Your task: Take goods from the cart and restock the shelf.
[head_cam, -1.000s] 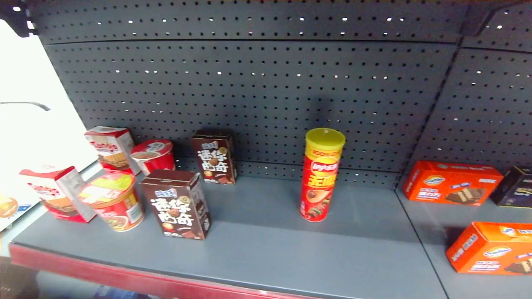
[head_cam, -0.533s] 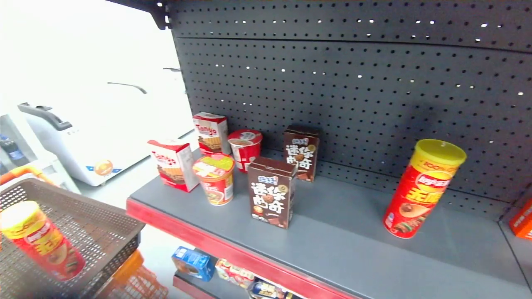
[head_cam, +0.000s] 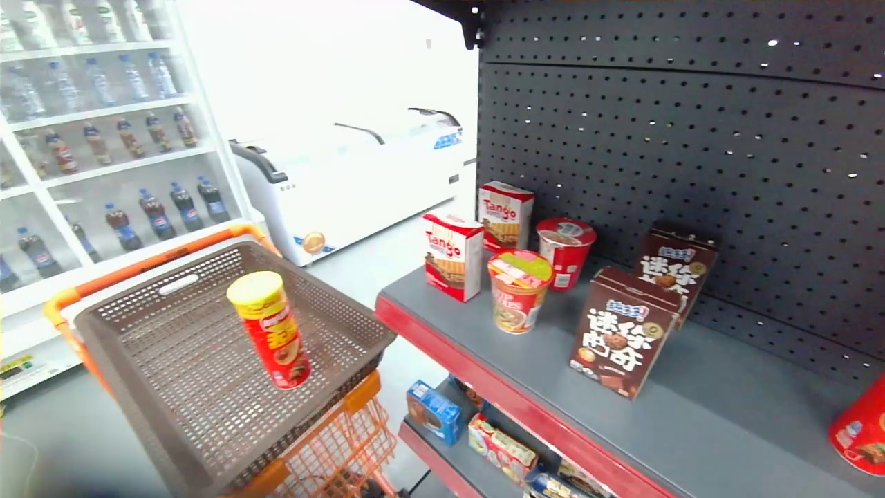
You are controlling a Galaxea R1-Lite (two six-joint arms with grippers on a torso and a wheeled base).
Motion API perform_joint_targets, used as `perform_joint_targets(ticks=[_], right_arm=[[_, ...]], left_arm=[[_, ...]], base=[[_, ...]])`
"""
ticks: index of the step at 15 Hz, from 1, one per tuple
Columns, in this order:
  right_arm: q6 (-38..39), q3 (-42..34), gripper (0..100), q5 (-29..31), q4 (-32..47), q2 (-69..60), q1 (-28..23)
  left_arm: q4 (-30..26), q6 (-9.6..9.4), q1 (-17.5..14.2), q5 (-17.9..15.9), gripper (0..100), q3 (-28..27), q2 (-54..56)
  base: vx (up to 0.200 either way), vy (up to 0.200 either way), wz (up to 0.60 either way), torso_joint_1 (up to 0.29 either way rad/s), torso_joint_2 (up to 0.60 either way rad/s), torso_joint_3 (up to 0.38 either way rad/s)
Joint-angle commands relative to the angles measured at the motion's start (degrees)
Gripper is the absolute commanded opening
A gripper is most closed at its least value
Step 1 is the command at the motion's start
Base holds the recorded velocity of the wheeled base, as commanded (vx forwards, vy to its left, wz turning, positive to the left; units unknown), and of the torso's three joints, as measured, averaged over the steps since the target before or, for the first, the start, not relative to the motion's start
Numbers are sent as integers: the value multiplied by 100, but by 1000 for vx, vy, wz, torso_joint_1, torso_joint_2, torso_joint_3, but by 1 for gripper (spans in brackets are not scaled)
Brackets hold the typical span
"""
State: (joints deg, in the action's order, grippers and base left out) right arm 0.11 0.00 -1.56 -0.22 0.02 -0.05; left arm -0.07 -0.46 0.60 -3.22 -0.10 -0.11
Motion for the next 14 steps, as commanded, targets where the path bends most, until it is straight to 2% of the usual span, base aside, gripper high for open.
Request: perform_joint_targets(ticks=[1, 11, 12, 13, 14], right_arm=[[7, 0, 100, -2, -4, -2, -4], [7, 0, 100, -2, -4, -2, -4], [7, 0, 100, -2, -4, -2, -4], [7, 0, 100, -2, 4, -2, -4], [7, 0, 100, -2, -4, -2, -4]], left_arm=[[7, -6, -7, 14, 100, 10, 2], [25, -24, -7, 85, 100, -43, 2], [-309, -191, 63, 102, 100, -1098, -446], [-608, -217, 98, 85, 100, -1520, -727], [-784, -253, 81, 93, 100, -1722, -850]], base=[[0, 0, 0, 0, 0, 0], [0, 0, 0, 0, 0, 0], [0, 0, 0, 0, 0, 0], [0, 0, 0, 0, 0, 0], [0, 0, 0, 0, 0, 0]])
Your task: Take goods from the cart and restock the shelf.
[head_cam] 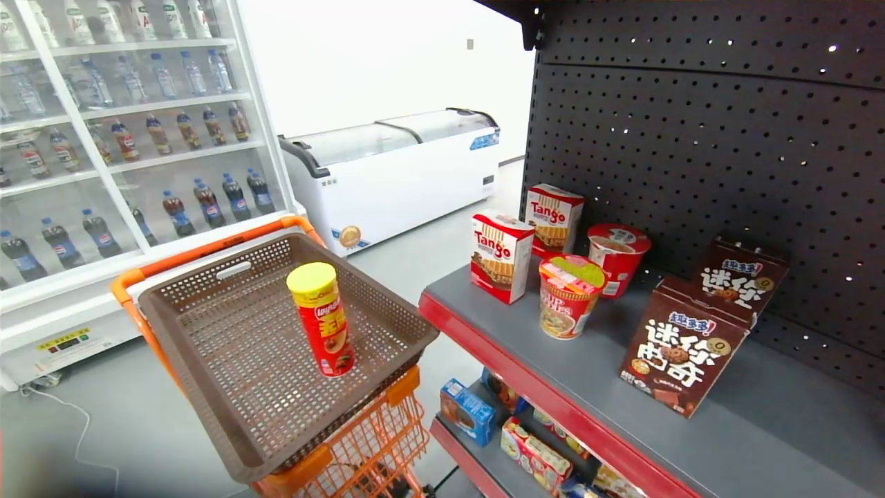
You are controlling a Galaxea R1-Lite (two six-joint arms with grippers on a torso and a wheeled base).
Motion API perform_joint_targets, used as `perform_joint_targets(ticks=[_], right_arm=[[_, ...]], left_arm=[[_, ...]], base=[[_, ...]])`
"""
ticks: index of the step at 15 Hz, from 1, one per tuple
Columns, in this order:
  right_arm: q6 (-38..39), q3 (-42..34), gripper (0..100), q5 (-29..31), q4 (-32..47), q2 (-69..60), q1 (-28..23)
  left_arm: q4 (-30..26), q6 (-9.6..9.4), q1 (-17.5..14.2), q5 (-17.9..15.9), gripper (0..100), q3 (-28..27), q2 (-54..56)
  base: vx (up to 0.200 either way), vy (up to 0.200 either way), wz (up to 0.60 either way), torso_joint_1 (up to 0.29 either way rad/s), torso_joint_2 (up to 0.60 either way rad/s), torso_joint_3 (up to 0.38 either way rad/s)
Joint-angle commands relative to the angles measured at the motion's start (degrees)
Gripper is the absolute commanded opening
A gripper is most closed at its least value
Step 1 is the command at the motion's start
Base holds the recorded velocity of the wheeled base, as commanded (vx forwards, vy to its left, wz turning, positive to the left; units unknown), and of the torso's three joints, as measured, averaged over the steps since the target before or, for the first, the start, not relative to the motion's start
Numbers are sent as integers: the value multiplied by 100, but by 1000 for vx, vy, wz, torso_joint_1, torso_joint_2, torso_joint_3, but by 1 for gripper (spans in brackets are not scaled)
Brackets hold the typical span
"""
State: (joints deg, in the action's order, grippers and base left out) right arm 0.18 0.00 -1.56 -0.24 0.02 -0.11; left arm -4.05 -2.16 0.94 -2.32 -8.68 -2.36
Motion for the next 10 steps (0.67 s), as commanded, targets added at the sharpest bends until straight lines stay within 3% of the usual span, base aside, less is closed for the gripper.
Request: perform_joint_targets(ticks=[1, 3, 5, 7, 10], right_arm=[[-1, 0, 100, -2, -2, -2, 2], [-1, 0, 100, -2, -2, -2, 2], [-1, 0, 100, -2, -2, -2, 2], [-1, 0, 100, -2, -2, -2, 2], [-1, 0, 100, -2, -2, -2, 2]], left_arm=[[-544, -153, 29, 3, 100, -934, -959], [-527, -312, 64, -6, 100, -1329, -1926], [-518, -338, 20, 47, 100, -1778, -2945], [150, -338, -24, 117, 100, -2138, -4554], [1433, -338, -59, 29, 100, -2147, -6153]], base=[[0, 0, 0, 0, 0, 0], [0, 0, 0, 0, 0, 0], [0, 0, 0, 0, 0, 0], [0, 0, 0, 0, 0, 0], [0, 0, 0, 0, 0, 0]])
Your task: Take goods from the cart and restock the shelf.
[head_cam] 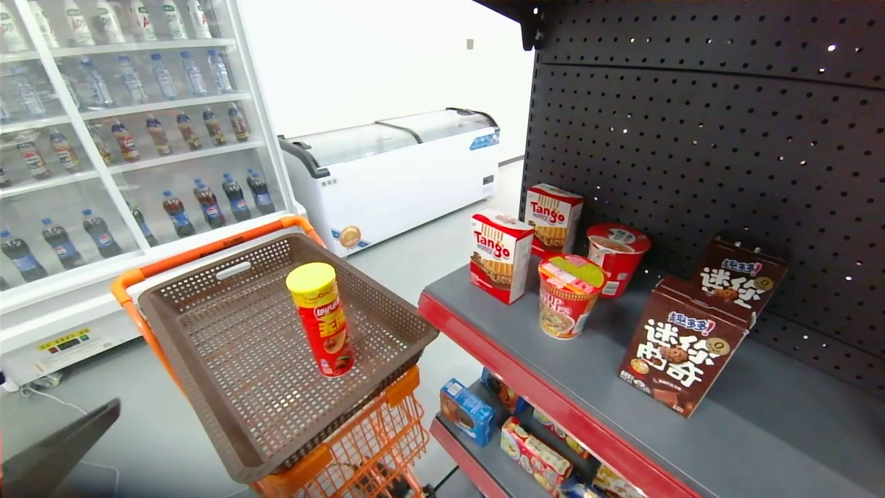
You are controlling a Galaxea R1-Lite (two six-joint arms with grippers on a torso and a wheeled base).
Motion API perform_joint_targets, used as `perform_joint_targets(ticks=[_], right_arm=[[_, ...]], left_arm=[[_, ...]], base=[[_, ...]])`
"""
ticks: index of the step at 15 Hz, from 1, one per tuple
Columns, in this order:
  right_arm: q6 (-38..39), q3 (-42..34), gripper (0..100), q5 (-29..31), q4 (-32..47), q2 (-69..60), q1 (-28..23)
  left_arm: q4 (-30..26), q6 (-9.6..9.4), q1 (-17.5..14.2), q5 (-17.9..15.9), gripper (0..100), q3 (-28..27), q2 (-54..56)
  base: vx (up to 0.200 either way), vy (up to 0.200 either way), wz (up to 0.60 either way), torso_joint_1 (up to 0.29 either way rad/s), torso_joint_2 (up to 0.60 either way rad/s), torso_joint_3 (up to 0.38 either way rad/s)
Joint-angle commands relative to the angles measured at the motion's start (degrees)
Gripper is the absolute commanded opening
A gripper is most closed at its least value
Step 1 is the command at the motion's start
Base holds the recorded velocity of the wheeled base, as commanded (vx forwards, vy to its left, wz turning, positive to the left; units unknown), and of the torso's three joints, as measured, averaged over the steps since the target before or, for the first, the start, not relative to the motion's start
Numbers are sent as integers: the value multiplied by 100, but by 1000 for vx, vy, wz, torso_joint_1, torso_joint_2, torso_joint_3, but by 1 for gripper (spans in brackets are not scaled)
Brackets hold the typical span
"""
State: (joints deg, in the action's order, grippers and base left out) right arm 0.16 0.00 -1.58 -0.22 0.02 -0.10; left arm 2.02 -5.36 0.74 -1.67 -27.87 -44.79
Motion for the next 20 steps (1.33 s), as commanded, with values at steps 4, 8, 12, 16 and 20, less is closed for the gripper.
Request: perform_joint_targets(ticks=[4, 8, 12, 16, 20], right_arm=[[2, 0, 100, 0, -4, -2, 1], [2, 0, 100, 0, -4, -2, 1], [2, 0, 100, 0, -4, -2, 1], [2, 0, 100, 0, -4, -2, 1], [2, 0, 100, 0, -4, -2, 1]], left_arm=[[2786, 0, 330, -527, 100, -158, -4073], [3955, 18, 400, -554, 100, -404, -5426], [5282, 9, 462, -554, 100, -500, -6525], [6372, -26, 558, -545, 100, -571, -7281], [7101, -44, 602, -519, 100, -615, -7808]], base=[[0, 0, 0, 0, 0, 0], [0, 0, 0, 0, 0, 0], [0, 0, 0, 0, 0, 0], [0, 0, 0, 0, 0, 0], [0, 0, 0, 0, 0, 0]])
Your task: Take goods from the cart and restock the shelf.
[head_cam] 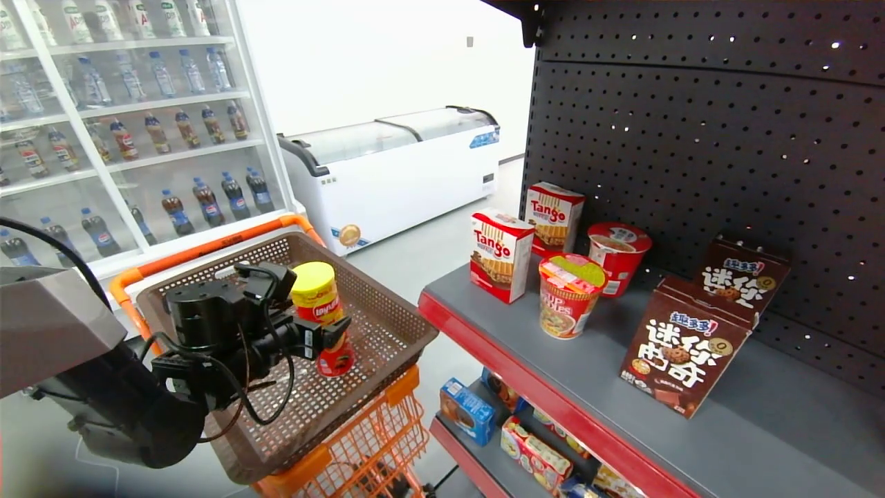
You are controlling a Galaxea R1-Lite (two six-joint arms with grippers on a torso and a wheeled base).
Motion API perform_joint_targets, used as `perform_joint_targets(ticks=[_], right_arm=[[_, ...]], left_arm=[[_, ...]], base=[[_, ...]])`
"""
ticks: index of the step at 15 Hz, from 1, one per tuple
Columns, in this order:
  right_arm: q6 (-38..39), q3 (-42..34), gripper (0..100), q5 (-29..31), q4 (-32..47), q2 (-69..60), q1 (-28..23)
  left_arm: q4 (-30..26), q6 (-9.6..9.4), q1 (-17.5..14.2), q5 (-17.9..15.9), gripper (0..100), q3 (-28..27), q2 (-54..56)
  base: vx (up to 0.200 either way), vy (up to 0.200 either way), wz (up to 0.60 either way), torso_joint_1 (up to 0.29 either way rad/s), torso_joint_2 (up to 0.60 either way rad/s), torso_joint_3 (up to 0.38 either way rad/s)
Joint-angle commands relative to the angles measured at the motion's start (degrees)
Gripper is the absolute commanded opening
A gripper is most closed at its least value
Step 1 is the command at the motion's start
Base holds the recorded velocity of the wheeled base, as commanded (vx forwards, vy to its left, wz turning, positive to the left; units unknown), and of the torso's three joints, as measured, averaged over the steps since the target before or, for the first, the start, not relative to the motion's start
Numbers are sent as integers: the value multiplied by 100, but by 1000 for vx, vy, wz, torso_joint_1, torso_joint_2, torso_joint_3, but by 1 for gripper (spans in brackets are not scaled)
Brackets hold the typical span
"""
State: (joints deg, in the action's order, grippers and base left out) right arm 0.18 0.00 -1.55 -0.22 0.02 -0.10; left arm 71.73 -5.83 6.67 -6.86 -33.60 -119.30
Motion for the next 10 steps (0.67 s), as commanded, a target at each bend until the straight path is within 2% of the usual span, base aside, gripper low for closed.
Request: perform_joint_targets(ticks=[1, 5, 10], right_arm=[[-1, 0, 100, -3, -4, -2, 1], [-1, 0, 100, -3, -4, -2, 1], [-1, 0, 100, -3, -4, -2, 1]], left_arm=[[315, -6, 10, 10, 100, -86, -489], [764, -331, -8, 45, 100, -217, -858], [869, -340, -16, 45, 100, -411, -1175]], base=[[0, 0, 0, 0, 0, 0], [0, 0, 0, 0, 0, 0], [0, 0, 0, 0, 0, 0]])
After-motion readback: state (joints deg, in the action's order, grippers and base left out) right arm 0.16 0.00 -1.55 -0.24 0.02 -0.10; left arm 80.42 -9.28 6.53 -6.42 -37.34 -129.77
